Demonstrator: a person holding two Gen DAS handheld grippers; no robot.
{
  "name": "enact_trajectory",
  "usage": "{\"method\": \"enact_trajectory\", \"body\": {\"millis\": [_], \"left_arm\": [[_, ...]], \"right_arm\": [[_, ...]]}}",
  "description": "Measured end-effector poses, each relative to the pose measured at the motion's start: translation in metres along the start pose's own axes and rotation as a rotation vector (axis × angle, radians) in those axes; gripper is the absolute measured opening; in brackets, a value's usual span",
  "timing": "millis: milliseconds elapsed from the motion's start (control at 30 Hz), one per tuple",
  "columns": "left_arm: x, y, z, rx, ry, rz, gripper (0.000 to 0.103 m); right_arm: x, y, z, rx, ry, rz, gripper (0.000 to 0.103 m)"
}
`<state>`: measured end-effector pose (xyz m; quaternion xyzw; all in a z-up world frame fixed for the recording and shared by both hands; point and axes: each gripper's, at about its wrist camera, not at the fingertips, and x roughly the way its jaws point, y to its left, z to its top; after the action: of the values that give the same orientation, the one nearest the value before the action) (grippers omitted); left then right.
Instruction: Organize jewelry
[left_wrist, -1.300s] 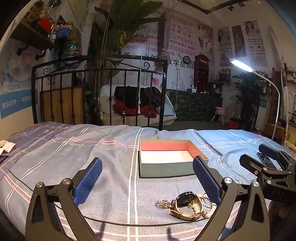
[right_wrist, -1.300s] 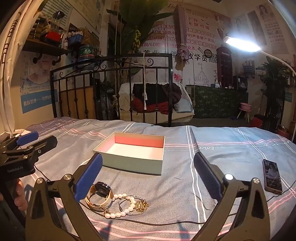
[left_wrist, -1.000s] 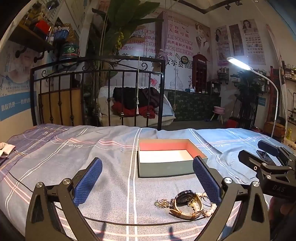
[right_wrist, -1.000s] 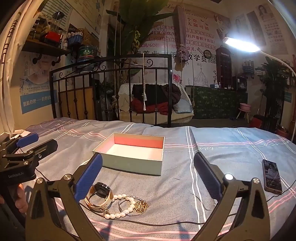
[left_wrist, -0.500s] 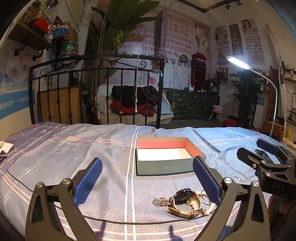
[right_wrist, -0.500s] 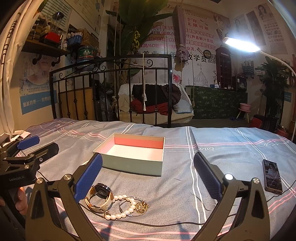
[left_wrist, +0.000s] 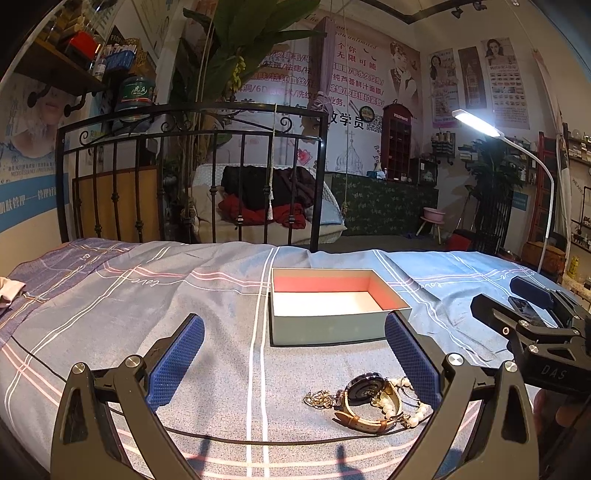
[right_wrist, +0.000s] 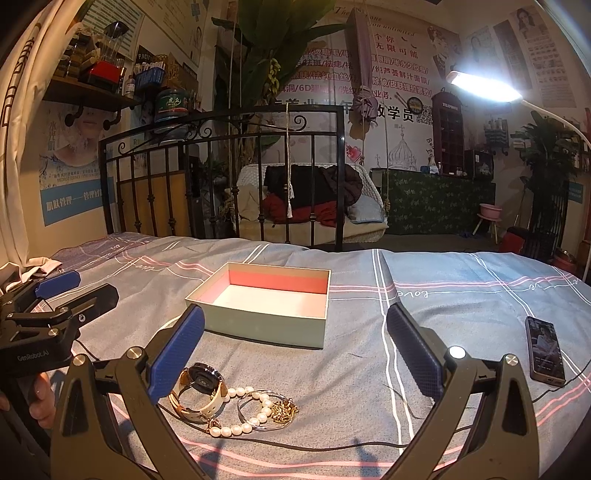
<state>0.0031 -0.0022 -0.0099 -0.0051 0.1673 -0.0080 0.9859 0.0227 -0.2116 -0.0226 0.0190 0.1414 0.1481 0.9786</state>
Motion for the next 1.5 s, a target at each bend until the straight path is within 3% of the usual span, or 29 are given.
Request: {"method": "enact_trajectory", "body": {"millis": [567, 800, 1000, 1100, 1233, 1500], "left_arm": [[0.009, -0.001, -0.007, 0.012, -0.004, -0.006, 0.096], [0.033, -0.012, -0.027, 0.016, 0.227, -0.067, 0.096], [0.056, -0.025, -0.036, 0.032, 0.41, -0.056, 0.095], [0.067, -0.025, -0.038, 0.014, 0.458, -0.068, 0.091], [0.084, -0.017, -0.046, -0.041, 0.562, -0.062, 0.069], [0.089, -0.014, -0.053, -0.038, 0.615, -0.051, 0.064]], "right_arm": [[0.007, 0.0, -0.002, -0.031, 0.039, -0.026, 0.097], [0.028, -0.018, -0.022, 0.005, 0.186, -0.042, 0.098], [0.039, -0.022, -0.037, 0.007, 0.244, -0.036, 0.098], [0.046, -0.021, -0.041, 0.001, 0.27, -0.036, 0.098], [0.056, -0.02, -0.045, -0.001, 0.317, -0.023, 0.098], [0.077, 0.0, -0.057, -0.044, 0.427, 0.073, 0.098]]}}
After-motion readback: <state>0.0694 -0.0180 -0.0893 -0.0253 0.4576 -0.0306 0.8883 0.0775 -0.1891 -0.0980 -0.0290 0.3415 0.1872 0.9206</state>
